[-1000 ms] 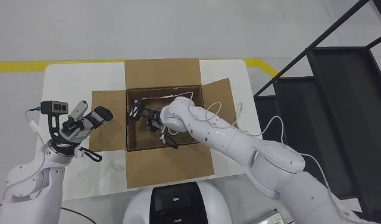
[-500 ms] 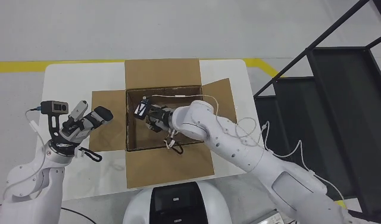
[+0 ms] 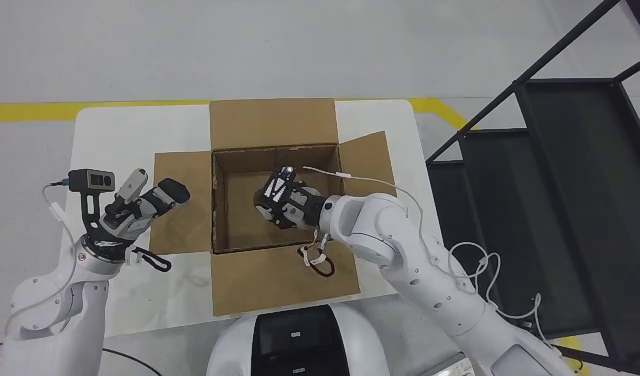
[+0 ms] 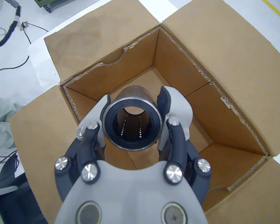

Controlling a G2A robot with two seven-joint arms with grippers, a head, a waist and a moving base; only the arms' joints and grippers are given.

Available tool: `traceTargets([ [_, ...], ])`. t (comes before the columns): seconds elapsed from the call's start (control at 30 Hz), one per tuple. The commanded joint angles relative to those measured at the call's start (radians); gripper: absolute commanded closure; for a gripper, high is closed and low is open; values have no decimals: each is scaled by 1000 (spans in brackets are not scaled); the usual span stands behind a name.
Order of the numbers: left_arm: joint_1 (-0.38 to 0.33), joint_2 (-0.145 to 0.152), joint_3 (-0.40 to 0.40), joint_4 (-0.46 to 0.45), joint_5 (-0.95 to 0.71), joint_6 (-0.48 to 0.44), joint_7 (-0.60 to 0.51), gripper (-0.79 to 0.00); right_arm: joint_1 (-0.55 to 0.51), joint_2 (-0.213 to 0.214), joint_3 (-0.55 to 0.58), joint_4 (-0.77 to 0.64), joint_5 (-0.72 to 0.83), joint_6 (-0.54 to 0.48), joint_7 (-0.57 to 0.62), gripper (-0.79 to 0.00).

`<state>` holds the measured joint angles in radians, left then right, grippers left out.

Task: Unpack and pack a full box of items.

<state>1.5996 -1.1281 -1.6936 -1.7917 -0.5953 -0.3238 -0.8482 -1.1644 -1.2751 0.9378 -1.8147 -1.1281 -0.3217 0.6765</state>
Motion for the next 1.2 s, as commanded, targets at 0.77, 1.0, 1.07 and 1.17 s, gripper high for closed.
traceTargets([
  [0.77, 0, 0, 0, 0, 0, 0, 0, -785, 0, 0, 0, 0, 0, 0, 0, 0],
  [1.0, 0, 0, 0, 0, 0, 0, 0, -785, -37, 9, 44, -48, 69, -33, -14, 0],
  [1.07, 0, 0, 0, 0, 0, 0, 0, -785, -71, 22, 112, -105, 109, -47, 4, 0],
  [1.17, 0, 0, 0, 0, 0, 0, 0, -785, -146, 44, 256, -207, 148, -41, 33, 0],
])
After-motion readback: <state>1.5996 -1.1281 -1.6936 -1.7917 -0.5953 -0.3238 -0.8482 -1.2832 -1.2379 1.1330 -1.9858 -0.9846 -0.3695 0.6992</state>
